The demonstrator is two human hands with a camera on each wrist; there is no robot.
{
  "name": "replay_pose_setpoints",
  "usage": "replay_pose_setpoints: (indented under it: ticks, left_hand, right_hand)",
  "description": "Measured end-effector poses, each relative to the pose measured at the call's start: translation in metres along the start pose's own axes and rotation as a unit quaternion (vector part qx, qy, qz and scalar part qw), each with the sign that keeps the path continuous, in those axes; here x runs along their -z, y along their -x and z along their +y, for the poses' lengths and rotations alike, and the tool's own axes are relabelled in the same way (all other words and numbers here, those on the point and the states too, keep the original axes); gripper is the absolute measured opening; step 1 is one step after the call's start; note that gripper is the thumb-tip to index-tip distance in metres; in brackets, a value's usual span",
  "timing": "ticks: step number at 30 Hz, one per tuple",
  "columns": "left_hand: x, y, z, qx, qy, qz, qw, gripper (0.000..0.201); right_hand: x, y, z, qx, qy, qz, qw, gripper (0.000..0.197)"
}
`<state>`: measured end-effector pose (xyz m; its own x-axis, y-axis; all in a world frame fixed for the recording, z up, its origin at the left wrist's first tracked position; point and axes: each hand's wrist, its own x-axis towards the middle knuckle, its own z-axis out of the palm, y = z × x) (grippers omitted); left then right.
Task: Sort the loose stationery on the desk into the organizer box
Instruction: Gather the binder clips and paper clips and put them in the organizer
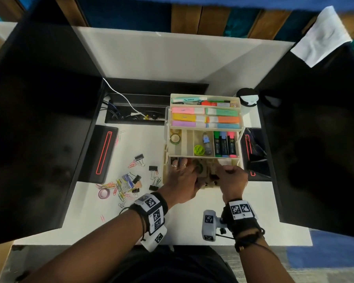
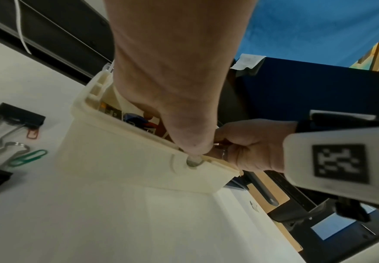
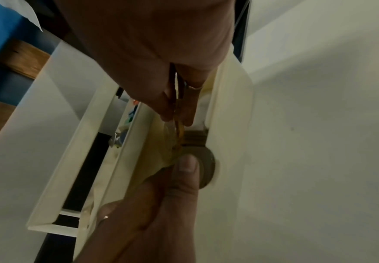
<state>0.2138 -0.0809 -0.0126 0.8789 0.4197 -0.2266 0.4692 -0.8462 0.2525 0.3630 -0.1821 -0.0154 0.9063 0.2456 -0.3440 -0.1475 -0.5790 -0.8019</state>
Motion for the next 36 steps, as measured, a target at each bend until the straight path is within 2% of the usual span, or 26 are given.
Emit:
replay_pose_setpoints:
  ticks: [6,9,15,18,22,26,29,31,34,36]
  left_hand:
    - [-0.004,0.006,-0.001,-0.01,0.01,0.037,0.999,0.047]
    - [-0.008,0.007,-0.002,-0.006,0.007,0.043,0.999,0.049]
    - [-0.006,0.01,-0.001,-0.008,0.0,0.054,0.999,0.049]
    - [-0.007,0.01,0.0,-0.005,-0.004,0.041,0.999,0.049]
    - [-0.007,0.009,-0.002,-0.008,-0.004,0.022,1.0,0.049]
    - [-0.002,0.011,-0.005,-0.026,0.034,0.041,0.998,0.044]
    - [0.007,0.026,-0.019,-0.044,0.106,0.083,0.99,0.042]
    - [0.016,0.047,-0.038,-0.027,0.153,0.098,0.983,0.042]
    - [0.022,0.092,-0.078,0.018,0.201,0.122,0.972,0.032]
    - [0.019,0.125,-0.107,0.086,0.213,0.146,0.962,0.025]
  right_hand:
    - [-0.027,0.002,-0.012,0.007,0.033,0.007,0.999,0.017]
    - [-0.035,0.0,-0.012,0.008,0.072,-0.003,0.997,0.007]
    - [-0.035,-0.002,-0.02,0.02,0.208,-0.024,0.978,0.017]
    - [-0.035,0.0,-0.023,0.017,0.233,-0.012,0.972,0.023]
    - [-0.039,-0.005,-0.014,0.028,0.252,-0.039,0.966,0.024]
    - [-0.035,-0.002,-0.018,0.038,0.258,-0.037,0.965,0.024]
    - [-0.031,0.011,-0.018,0.081,0.246,-0.03,0.965,0.024]
    - [-0.032,0.027,-0.017,0.147,0.219,-0.044,0.963,0.018]
    - [-0.038,0.058,-0.023,0.26,0.193,-0.115,0.939,0.006]
    - [-0.046,0.079,-0.033,0.313,0.186,-0.18,0.914,0.004]
